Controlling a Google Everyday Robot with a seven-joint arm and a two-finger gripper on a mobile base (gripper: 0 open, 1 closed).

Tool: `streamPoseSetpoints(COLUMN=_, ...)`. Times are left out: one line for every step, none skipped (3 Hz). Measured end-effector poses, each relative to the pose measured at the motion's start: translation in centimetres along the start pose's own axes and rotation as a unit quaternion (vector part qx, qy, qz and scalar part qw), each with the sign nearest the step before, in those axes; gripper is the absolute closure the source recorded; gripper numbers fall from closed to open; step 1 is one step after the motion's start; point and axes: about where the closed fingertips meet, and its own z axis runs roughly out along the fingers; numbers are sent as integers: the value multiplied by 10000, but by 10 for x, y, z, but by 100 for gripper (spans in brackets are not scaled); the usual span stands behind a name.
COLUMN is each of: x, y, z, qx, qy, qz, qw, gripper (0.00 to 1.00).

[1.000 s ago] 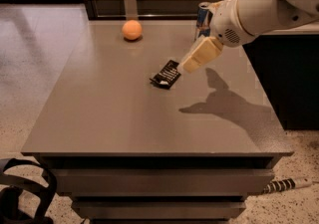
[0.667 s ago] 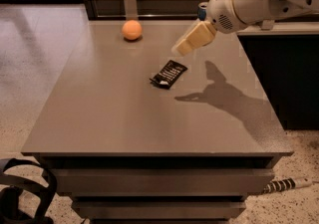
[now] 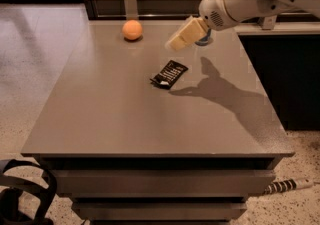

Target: Pick orange

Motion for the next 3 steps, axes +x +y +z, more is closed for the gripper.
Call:
streamPoseSetpoints(x=-13, y=-15, z=42, qx=-20, qy=-102, qz=402, qw=9991, gripper=0)
streamPoseSetpoints(x=-26, y=-27, z=85, qx=-7, qy=-346, qz=667, qw=9972, gripper=0)
streamPoseSetpoints(x=-36, y=-40, z=131, qx=47, qy=-595, qz=724, qw=9956, gripper=0)
